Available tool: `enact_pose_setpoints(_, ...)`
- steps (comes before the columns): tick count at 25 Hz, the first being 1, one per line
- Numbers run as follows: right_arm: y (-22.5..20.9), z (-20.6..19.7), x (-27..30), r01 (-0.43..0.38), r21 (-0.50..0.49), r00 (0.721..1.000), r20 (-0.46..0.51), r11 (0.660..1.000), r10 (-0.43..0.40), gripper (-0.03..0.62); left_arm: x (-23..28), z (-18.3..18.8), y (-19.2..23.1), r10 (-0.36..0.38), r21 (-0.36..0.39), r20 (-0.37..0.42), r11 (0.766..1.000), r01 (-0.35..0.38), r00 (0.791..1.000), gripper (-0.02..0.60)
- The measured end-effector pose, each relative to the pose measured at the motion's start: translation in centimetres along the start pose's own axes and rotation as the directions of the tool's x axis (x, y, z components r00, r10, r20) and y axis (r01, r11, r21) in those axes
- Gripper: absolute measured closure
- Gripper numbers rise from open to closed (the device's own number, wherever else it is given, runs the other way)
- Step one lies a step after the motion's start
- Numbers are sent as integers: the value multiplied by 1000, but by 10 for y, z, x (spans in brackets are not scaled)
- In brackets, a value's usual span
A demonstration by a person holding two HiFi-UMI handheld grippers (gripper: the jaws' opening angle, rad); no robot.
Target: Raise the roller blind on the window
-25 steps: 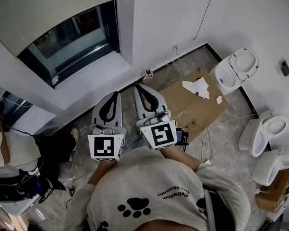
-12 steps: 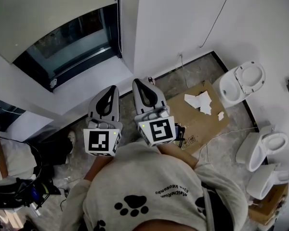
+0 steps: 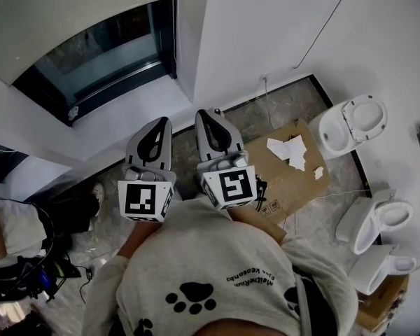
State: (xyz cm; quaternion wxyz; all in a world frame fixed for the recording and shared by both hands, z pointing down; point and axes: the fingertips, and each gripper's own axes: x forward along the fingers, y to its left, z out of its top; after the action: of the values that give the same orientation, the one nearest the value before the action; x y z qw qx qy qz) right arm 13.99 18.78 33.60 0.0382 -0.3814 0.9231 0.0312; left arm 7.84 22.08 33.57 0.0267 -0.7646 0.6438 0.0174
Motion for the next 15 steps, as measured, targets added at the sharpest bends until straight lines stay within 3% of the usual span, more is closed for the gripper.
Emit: enact_pose_setpoints(15, -35, -12, 52, 55, -10, 998, -16, 998, -55, 585, 65, -12, 30, -63, 3, -7, 998, 63, 998, 572)
